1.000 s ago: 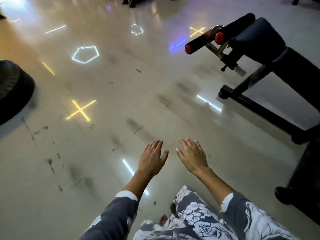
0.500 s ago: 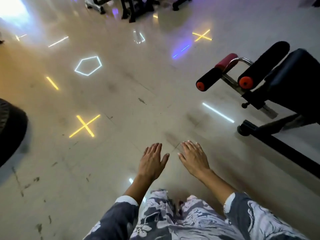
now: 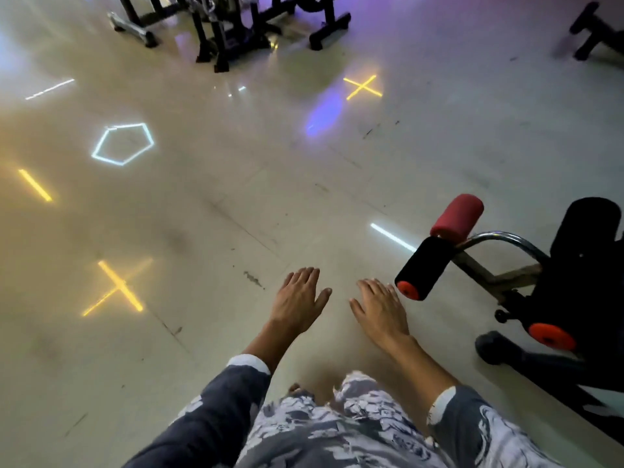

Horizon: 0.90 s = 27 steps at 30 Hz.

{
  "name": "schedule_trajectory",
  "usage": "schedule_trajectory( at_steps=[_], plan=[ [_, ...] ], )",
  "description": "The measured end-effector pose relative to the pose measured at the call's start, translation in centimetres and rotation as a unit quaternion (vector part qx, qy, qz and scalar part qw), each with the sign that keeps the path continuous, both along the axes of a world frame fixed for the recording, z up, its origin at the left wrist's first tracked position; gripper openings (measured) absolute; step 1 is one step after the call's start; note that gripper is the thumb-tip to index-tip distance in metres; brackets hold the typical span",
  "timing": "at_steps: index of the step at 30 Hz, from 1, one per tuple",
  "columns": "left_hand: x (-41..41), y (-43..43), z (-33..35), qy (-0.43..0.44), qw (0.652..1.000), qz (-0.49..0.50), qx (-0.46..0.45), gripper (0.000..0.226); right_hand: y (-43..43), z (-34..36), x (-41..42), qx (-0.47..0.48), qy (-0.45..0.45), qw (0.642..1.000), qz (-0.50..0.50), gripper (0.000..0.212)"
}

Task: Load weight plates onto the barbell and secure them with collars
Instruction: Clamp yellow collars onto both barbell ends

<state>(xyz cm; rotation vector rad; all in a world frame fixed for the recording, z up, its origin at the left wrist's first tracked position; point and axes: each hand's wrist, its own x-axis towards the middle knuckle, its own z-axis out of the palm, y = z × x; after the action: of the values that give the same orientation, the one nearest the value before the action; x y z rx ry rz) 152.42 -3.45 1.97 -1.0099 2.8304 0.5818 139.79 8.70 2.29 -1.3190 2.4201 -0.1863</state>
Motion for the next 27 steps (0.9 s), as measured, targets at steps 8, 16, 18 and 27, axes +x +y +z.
schedule_trajectory(
  at_steps=[8, 16, 18, 27],
  plan=[
    [-21.1, -19.1, -1.5, 0.004, 0.993, -0.115, -0.023, 0.057, -16.0, -2.5, -18.9, -0.027, 0.002, 0.993, -0.116, 0.044],
    [-45.6, -32.6, 1.1, 0.000, 0.972, -0.233, -0.031, 0.058, -28.0, 0.3, -40.7, -0.026, 0.004, 0.981, -0.193, 0.047],
    [-51.7, -34.8, 1.5, 0.009, 0.965, -0.261, -0.029, 0.057, -29.7, 0.5, -46.0, -0.013, 0.006, 0.978, -0.208, 0.048],
    [-85.3, -41.6, -0.5, 0.023, 0.911, -0.411, -0.018, 0.054, -35.9, -1.4, -74.5, -0.002, 0.009, 0.933, -0.359, 0.047]
  ],
)
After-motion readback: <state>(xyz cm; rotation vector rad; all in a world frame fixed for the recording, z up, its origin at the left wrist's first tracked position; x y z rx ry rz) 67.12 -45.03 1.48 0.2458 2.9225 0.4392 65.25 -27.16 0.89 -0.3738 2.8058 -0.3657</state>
